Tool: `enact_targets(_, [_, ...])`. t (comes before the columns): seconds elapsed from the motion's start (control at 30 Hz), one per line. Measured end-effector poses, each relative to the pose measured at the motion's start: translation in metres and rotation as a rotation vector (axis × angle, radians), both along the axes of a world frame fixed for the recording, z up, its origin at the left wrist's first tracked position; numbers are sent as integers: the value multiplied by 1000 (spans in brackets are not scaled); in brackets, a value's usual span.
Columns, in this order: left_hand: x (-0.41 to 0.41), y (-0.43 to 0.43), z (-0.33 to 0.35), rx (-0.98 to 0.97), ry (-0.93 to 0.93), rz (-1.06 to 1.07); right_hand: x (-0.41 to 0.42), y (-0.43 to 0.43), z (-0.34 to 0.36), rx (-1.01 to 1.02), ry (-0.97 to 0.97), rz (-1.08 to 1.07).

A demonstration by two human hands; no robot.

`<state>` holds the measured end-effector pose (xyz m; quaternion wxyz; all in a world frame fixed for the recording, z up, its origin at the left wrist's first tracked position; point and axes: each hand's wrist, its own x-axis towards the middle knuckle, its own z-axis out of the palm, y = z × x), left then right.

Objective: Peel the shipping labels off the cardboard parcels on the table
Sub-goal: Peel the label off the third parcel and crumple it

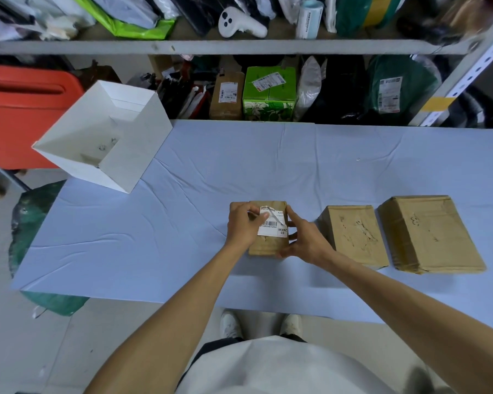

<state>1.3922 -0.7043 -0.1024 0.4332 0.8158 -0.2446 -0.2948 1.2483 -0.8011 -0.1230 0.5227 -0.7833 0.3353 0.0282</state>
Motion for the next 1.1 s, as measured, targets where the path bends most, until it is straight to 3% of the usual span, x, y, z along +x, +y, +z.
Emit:
enact_targets(0.33, [4,6,5,-35,158,100,5,1,4,-21,21,14])
enact_targets(0.77, [-2,36,8,-274,461,11,-4,8,9,13,-7,-121])
enact_targets(0.93, [-4,43,1,-300,487,6,-1,16,10,-19,-53,-220])
enact_targets(1.1, [-7,47,-5,-251,401,-8,4,22,10,-72,-118,-250])
